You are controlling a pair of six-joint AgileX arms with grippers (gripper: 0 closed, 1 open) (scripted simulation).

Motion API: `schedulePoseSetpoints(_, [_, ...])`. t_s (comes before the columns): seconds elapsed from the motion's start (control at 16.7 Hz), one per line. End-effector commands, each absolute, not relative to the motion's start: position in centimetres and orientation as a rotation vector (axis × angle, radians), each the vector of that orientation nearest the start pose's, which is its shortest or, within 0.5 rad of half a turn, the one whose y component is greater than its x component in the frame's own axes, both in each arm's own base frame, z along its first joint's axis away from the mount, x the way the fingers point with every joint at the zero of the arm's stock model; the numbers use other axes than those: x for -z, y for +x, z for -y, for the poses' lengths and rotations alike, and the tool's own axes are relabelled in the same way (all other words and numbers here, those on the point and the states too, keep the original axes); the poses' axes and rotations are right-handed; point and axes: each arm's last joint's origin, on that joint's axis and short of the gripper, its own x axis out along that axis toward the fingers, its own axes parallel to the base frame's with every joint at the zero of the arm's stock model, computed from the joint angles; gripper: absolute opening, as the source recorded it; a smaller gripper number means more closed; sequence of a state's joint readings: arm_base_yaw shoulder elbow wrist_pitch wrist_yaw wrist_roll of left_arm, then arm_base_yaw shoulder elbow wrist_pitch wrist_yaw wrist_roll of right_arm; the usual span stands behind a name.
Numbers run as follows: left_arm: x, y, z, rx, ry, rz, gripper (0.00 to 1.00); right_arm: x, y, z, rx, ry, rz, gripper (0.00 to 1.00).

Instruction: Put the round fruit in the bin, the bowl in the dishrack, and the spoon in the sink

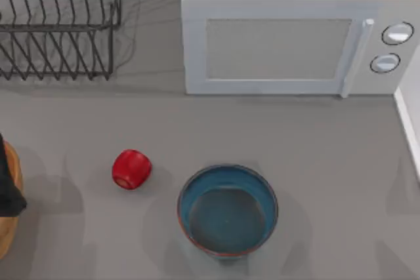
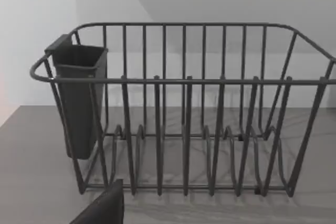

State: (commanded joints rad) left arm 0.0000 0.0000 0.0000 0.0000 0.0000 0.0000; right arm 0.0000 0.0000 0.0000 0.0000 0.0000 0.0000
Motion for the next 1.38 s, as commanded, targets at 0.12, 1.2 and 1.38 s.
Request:
schedulePoseSetpoints(0.12, [-16.0, 10.6, 0.1, 0.0, 0.0, 0.0, 1.0, -16.0, 10.6, 0.1, 0.0, 0.0, 0.0, 1.0])
schedulePoseSetpoints(1.2, [-24.6, 23.4, 6.3, 0.294, 0.124, -0.994, 1.0, -16.0, 10.6, 0.1, 0.0, 0.0, 0.0, 1.0])
schedulePoseSetpoints(1.38, [-23.5, 27.1, 8.8, 0.343, 0.174, -1.189, 1.0, -16.0, 10.6, 0.1, 0.0, 0.0, 0.0, 1.0])
